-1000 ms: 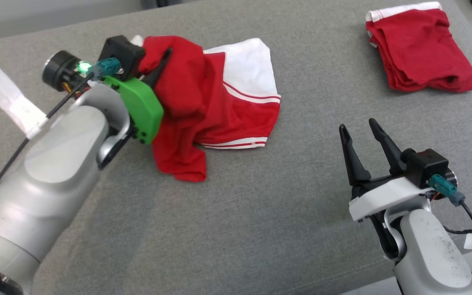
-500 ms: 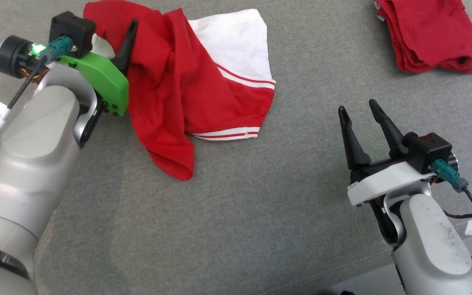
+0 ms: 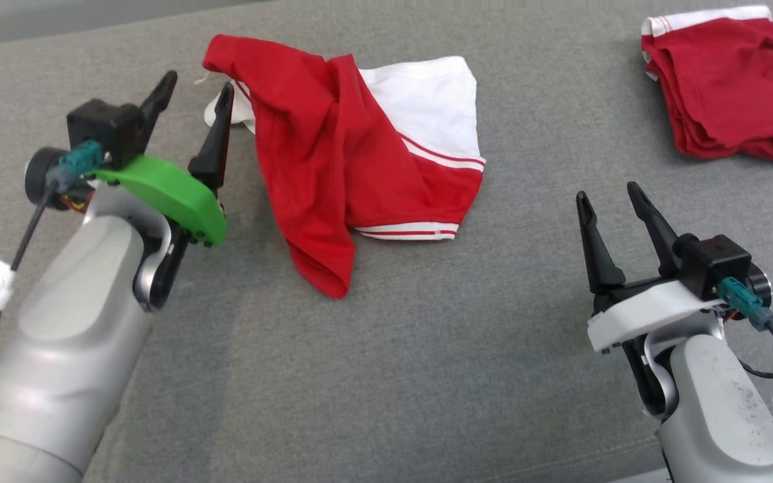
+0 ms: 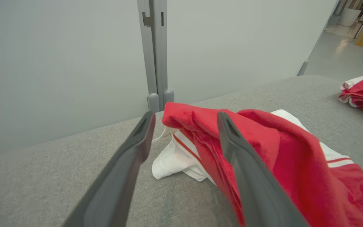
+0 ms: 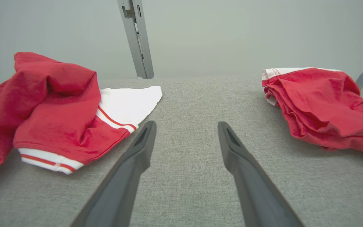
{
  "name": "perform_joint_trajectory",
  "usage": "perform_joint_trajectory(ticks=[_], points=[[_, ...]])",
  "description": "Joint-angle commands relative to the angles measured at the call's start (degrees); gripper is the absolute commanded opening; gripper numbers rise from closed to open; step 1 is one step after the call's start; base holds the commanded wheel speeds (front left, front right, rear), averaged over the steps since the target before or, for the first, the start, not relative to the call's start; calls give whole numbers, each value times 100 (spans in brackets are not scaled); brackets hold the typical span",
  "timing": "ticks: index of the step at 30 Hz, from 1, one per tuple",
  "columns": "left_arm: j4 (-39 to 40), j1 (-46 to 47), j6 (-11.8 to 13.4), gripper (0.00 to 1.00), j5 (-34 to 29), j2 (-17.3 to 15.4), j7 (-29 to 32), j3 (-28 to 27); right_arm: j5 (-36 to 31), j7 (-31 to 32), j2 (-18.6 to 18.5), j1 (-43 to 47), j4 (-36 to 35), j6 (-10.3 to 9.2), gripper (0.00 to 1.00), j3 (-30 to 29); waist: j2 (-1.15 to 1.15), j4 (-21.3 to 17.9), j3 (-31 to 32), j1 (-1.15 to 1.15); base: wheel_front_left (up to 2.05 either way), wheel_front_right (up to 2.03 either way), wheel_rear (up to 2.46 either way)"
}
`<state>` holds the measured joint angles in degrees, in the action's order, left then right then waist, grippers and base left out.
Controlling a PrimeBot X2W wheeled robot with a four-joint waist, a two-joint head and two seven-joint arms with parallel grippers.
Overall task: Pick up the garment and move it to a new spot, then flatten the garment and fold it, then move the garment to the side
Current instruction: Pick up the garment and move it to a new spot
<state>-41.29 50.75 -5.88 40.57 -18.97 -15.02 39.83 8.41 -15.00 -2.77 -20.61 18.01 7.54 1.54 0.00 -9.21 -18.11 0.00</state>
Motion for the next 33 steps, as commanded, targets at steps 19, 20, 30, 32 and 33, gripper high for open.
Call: perform_joint_trajectory(ticks=[19,20,30,32,33], points=[[1941,-3420,433,100,-925,569,-18,-1859,-55,-26,-23,997,98,-10,100,-174,0,836,1530,0,0,0,0],[2023,-3587,445,100,-998,620,-18,-1963,-29,-26,-23,1053,99,-10,100,-166,0,836,1570,0,0,0,0],[2526,-4748,304,100,-1494,1084,-12,-2614,115,-26,-22,1446,38,-10,100,-203,0,778,1770,0,0,0,0],[2554,-4877,261,100,-1574,1155,-12,-2690,133,-26,-21,1494,34,-10,100,-215,0,777,1787,0,0,0,0],[2565,-4926,232,100,-1614,1186,-12,-2726,134,-26,-21,1515,31,-10,100,-217,0,776,1792,0,0,0,0]])
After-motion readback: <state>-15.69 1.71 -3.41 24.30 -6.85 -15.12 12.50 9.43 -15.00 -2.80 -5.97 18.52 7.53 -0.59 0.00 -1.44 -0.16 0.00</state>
